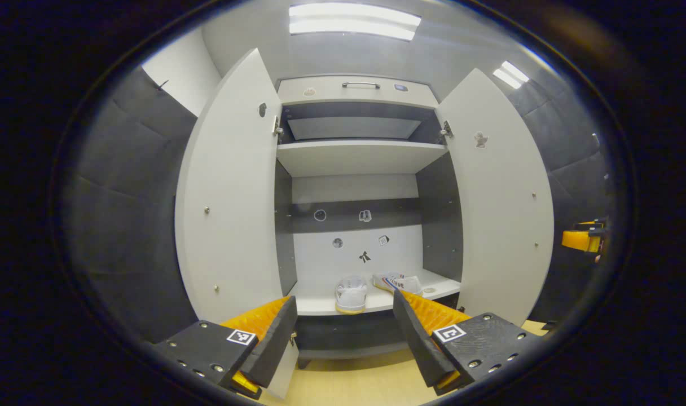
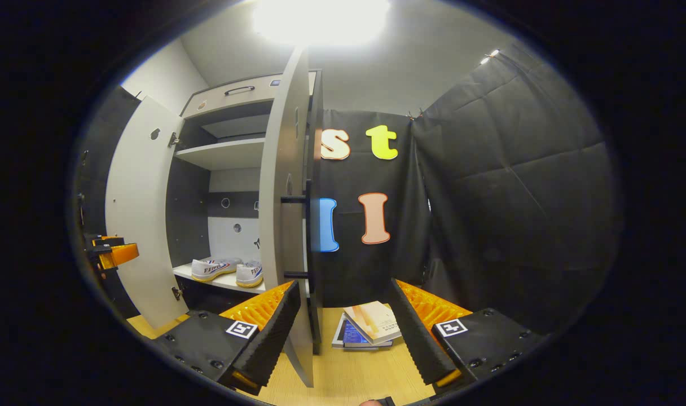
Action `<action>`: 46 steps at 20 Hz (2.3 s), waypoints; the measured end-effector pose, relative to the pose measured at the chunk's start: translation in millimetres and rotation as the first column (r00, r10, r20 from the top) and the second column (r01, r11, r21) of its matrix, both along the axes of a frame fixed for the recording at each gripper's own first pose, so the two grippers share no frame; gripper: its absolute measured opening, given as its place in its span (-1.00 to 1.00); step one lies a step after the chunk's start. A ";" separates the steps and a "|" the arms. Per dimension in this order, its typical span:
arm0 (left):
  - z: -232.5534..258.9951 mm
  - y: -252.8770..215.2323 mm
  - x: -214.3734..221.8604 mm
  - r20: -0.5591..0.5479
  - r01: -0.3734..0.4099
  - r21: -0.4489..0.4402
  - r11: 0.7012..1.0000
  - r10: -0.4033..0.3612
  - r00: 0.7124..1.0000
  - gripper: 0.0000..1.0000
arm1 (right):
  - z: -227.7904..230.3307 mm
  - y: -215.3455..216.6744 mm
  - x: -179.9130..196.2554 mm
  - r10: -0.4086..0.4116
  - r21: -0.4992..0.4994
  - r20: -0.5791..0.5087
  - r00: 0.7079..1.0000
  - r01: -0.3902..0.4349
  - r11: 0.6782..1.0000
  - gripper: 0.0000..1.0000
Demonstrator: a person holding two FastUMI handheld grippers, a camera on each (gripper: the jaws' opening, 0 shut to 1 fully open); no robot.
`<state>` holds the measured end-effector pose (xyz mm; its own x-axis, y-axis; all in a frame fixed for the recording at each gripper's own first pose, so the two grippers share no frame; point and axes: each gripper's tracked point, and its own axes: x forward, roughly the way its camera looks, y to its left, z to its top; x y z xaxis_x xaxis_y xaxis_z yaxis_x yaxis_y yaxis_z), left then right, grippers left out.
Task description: Grab one shoe with the right hand and put it into the shoe cabinet, grab the other shoe with the left hand and put it into the shoe cabinet; then close the right door with the right hand and the left door with the left hand.
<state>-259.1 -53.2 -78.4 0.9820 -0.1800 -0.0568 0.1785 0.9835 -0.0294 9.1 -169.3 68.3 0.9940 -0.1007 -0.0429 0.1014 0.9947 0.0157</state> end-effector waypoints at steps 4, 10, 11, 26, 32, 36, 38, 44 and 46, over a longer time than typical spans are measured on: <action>5.4 21.4 -17.4 -0.002 -0.013 -0.010 1.000 0.013 1.000 0.95 | 6.8 -16.5 13.2 -0.065 0.000 0.005 0.998 0.065 0.998 0.97; 8.2 72.2 -36.3 -0.011 -0.093 -0.018 0.995 0.093 0.996 1.00 | 11.4 -24.6 40.1 -0.109 0.005 0.006 0.994 0.108 0.994 0.89; 7.9 81.0 -39.5 -0.014 -0.111 -0.018 0.994 0.111 0.994 0.95 | 13.0 -24.5 44.4 -0.113 0.000 0.010 0.994 0.113 0.994 0.89; 0.8 174.3 -61.3 -0.030 -0.273 0.002 0.962 0.273 0.962 1.00 | 24.1 -19.4 53.1 -0.175 -0.078 0.018 0.984 0.176 0.981 0.94; -5.8 198.4 -61.8 -0.048 -0.298 -0.033 0.954 0.296 0.954 1.00 | 23.6 -1.9 50.9 -0.152 -0.056 0.011 0.988 0.152 0.987 0.94; -5.6 214.3 -61.7 -0.045 -0.304 -0.044 0.952 0.302 0.952 0.95 | 23.1 29.6 51.0 -0.087 -0.048 0.015 0.996 0.088 0.995 0.94; -5.5 221.3 -58.9 -0.043 -0.305 -0.040 0.952 0.303 0.952 0.96 | 23.1 49.0 54.0 -0.056 -0.047 0.016 0.998 0.057 0.997 0.94; -18.3 253.4 -51.1 -0.066 -0.316 -0.038 0.948 0.314 0.947 0.95 | 17.8 98.3 62.7 0.023 0.009 0.012 1.000 -0.024 1.000 0.94; -19.9 266.8 -51.3 -0.073 -0.325 -0.042 0.945 0.322 0.944 0.96 | 14.8 111.3 66.8 0.040 0.026 0.008 0.999 -0.041 0.999 0.94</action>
<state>-310.4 213.6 -98.2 0.9824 0.1423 -0.1208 -0.1529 0.9847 -0.0836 75.9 -58.1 83.0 0.9975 -0.0592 -0.0377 0.0608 0.9973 0.0422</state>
